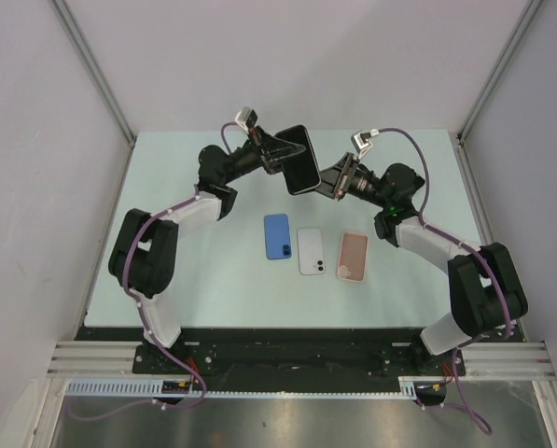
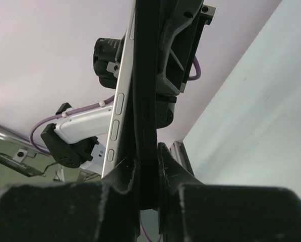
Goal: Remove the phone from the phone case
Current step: Remove the phone case from the phone.
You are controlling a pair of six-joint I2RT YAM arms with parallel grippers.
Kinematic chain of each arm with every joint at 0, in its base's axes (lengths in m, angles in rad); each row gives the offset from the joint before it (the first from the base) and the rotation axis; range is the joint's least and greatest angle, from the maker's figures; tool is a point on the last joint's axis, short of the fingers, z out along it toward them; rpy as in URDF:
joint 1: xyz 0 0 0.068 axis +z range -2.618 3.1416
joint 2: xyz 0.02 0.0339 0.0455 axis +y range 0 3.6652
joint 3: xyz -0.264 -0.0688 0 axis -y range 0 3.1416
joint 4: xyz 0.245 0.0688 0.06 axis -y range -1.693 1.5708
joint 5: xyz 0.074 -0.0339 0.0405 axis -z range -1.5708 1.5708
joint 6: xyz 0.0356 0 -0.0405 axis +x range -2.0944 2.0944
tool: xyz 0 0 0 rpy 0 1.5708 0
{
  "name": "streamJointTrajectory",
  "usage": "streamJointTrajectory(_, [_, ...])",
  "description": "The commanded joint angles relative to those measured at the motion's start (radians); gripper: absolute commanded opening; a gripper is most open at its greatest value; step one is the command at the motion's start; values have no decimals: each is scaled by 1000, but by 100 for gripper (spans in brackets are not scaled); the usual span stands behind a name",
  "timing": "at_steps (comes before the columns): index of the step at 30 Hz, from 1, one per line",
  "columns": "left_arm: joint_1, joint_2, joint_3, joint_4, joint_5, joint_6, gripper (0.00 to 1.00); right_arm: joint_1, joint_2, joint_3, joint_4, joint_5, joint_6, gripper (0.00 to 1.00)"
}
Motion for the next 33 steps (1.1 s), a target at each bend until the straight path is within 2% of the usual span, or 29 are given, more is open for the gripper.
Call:
streamJointTrajectory(1, [-229,-48,59,456,121,-253,0,18,177,-86,-27,89,69,0])
streamJointTrajectory(6, [-221,-11,33,459,129,-239,2,0,224,-154,165,85,186,0])
streamJointTrajectory(7, [-220,-8,25,457,131,-230,7,-10,226,-166,183,91,198,0])
streamJointTrajectory(8, [-218,-9,22,450,132,-224,19,-11,229,-184,205,94,205,0])
streamJointTrajectory(10, [-212,-12,13,430,135,-193,31,-19,223,-198,208,107,209,0])
streamJointTrajectory(11, [-209,-23,12,396,138,-179,42,-25,220,-210,208,112,209,0])
streamJointTrajectory(16, [-189,-75,-34,206,158,0,71,-43,148,-221,123,163,148,0])
streamJointTrajectory(18, [-181,-106,-48,77,161,104,74,-59,107,-220,23,186,111,0])
streamJointTrajectory(19, [-175,-115,-62,28,160,138,84,-63,85,-220,-14,213,69,0])
streamJointTrajectory(23, [-155,-155,-70,-238,141,307,90,-97,-62,-220,-224,284,-31,0])
streamJointTrajectory(25, [-149,-176,-59,-315,122,391,92,-120,-107,-217,-325,328,-68,0])
streamJointTrajectory(29, [-145,-200,-21,-548,89,534,94,-157,-186,-212,-454,381,-159,0])
streamJointTrajectory(33, [-142,-212,10,-707,49,663,95,-175,-234,-201,-546,439,-217,0])
